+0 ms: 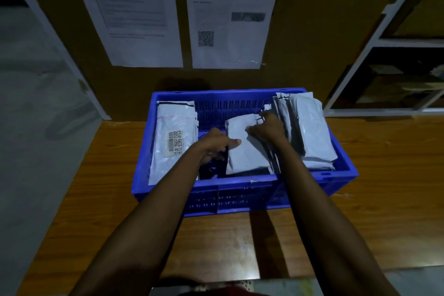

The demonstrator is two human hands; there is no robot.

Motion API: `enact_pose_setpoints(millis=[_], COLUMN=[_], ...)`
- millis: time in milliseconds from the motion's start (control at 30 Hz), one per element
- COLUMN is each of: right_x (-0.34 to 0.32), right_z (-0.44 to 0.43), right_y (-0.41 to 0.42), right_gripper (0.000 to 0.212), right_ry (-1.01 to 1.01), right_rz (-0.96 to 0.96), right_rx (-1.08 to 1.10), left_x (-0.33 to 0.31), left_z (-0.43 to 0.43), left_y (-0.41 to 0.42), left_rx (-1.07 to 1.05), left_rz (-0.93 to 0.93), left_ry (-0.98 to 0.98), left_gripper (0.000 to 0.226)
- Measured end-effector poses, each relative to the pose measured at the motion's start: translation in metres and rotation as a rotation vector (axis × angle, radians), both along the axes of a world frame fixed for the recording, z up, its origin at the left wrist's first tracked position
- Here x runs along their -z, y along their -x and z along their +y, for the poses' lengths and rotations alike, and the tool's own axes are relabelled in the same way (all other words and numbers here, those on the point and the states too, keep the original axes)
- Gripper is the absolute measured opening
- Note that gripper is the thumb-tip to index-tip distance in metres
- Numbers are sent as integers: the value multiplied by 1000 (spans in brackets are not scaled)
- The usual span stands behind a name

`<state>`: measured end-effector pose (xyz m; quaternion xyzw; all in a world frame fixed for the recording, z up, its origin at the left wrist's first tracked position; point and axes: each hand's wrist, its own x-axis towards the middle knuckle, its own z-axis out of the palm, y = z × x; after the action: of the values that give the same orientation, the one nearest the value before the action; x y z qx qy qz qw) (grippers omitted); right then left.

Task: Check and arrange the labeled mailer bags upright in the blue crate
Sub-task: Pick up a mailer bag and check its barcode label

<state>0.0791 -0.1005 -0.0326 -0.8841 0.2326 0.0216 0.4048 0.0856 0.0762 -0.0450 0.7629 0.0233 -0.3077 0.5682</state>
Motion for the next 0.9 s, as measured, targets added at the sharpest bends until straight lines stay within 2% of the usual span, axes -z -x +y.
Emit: enact_pose_setpoints(millis=[67,200,267,400,567,667,700,800,900], right_x=[-5,-25,-35,-44,-43,-44,-45,-49,-49], right_z=[2,6,6,6,11,10,9,3,-4], right_y=[0,8,17,39,71,93,99,115,126], right_gripper=[67,54,55,63,49,42,42,41,41], right_ry=[-168,-544,-651,-790,-796,-823,-835,-884,-904], right_rz=[-45,-180,-211,-237,-298,-407,-447,-528,-549], right_rx=[52,148,128,117,134,192,213,261,255], left_x=[-4,-20,-28,-45,-59,-60,-60,-53,-52], left_z=[3,19,33,66,97,113,117,118,103], left_y=[0,-3,-3,12,36,48,53,61,68], left_rx=[-69,-190,-196,-97,66,20,-26,-170,-286], left_rz=[-1,-18,-48,-104,-215,-298,-298,-207,-216], left_ry=[83,282,315,357,223,126,139,338,425], left_gripper=[21,40,50,49,48,40,39,48,42])
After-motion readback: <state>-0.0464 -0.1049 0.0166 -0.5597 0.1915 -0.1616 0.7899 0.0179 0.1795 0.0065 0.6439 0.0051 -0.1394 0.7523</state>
